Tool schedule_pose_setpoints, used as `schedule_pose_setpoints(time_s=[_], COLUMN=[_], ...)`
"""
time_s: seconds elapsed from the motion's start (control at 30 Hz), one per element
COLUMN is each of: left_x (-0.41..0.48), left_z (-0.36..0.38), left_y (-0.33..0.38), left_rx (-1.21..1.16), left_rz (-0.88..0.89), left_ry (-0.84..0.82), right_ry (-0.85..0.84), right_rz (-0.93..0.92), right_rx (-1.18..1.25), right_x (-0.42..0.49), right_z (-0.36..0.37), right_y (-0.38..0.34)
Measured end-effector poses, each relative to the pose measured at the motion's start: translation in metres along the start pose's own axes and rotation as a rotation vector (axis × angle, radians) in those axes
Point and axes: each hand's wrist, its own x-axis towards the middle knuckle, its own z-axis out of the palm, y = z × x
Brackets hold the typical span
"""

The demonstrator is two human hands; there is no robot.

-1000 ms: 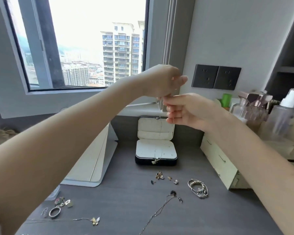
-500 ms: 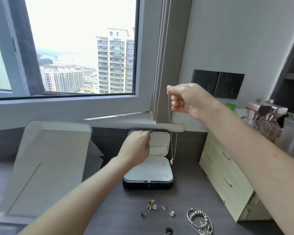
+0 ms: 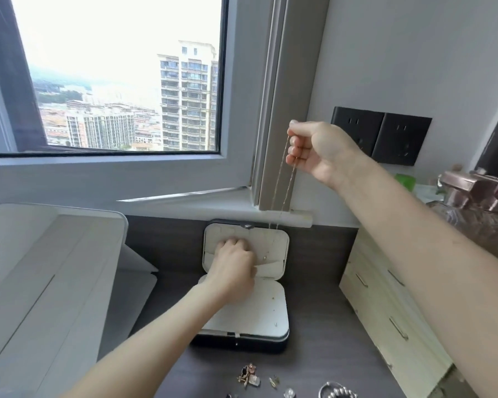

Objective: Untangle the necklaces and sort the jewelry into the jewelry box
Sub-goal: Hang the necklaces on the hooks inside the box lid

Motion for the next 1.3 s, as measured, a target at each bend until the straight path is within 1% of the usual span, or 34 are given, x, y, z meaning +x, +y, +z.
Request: schedule_pose_setpoints(time_s=[0.27, 0.5, 0.57, 0.67, 0.77, 0.97, 1.1, 1.2, 1.3], left_x=[-0.007, -0.011, -0.011, -0.012, -0.013, -0.017, -0.018, -0.02, -0.021], left_z=[-0.009, -0.014, -0.014, -0.014, -0.013, -0.009, -0.01, -0.011, -0.013], left_y=[-0.001, -0.003, -0.005, -0.008, -0.009, -0.008, -0.007, -0.011, -0.013], left_rx=[-0.043, -0.167, -0.202, -0.25, -0.27, -0.276, -0.346, -0.454, -0.456], left_rz=[0.02, 0.061, 0.066, 0.065, 0.075, 0.05, 0.02, -0.015, 0.016], left_ry=[-0.106, -0.173, -0.17, -0.158, -0.139, -0.085, -0.043, -0.014, -0.054], right_ry=[-0.012, -0.008, -0.024, -0.073, -0.088, -0.165, -0.113, -0.051, 0.01], right_rz=[0.024, 0.009, 0.0, 0.02, 0.026, 0.009, -0.049, -0.117, -0.198], right_rx=[-0.018, 0.007, -0.022, -0.185, -0.373, -0.653, -0.842, -0.933, -1.057], right_x=[0.005, 0.003, 0.0, -0.01, -0.021, -0.037, -0.04, -0.041, -0.043], right_z=[0.009, 0.014, 0.015, 0.013, 0.008, 0.0, -0.002, -0.005, -0.008], right_y=[0.015, 0.016, 0.016, 0.027, 0.046, 0.091, 0.114, 0.124, 0.13])
